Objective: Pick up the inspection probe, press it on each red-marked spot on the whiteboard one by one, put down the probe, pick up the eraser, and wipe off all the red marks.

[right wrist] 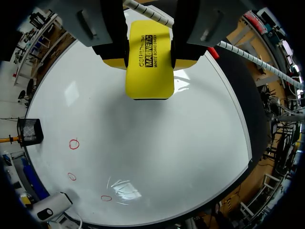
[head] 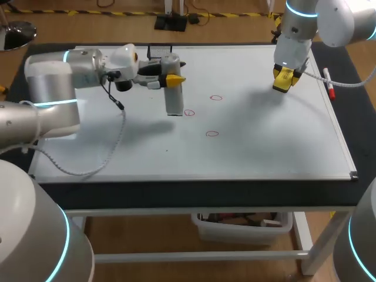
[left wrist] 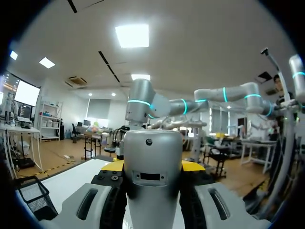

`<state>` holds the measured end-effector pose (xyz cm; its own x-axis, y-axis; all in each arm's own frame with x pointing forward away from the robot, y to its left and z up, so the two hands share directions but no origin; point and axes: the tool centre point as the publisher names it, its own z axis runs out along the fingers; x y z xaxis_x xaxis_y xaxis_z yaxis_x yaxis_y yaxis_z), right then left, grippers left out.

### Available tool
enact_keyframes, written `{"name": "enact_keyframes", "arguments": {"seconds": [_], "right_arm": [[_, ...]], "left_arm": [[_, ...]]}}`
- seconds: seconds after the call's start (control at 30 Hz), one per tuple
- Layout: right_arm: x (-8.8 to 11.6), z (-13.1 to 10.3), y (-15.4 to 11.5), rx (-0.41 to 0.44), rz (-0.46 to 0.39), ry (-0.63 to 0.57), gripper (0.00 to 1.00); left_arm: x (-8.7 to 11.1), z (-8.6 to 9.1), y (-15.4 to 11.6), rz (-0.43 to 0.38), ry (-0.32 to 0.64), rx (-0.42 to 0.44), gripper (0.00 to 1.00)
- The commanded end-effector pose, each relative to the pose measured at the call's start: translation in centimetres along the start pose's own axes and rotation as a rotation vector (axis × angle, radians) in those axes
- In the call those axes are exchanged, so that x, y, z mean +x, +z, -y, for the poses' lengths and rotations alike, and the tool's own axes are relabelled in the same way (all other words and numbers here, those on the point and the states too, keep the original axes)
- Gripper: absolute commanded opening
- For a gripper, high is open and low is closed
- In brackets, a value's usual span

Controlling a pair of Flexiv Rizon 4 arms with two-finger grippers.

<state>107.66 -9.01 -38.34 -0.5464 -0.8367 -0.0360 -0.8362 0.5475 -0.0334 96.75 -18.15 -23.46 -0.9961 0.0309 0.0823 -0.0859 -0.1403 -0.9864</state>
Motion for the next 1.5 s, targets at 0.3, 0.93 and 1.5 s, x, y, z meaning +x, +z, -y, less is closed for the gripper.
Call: {"name": "enact_keyframes", "arguments": {"seconds": [0.3, 0.93, 1.5], "right_arm": [[0.0, 0.1, -0.1, 0.002, -0.004, -0.002, 0.00], [0.0, 0.1, -0.1, 0.002, -0.004, -0.002, 0.00], [0.0, 0.1, -0.1, 0.002, -0.004, -0.002, 0.00]], "left_arm": [[-1.8, -2.0, 2.4, -0.118, -0.009, 0.011, 0.00], [-3.6, -3.6, 4.0, -0.121, 0.014, -0.012, 0.00], [-4.2, -4.7, 3.5, -0.101, -0.005, -0.015, 0.00]]}}
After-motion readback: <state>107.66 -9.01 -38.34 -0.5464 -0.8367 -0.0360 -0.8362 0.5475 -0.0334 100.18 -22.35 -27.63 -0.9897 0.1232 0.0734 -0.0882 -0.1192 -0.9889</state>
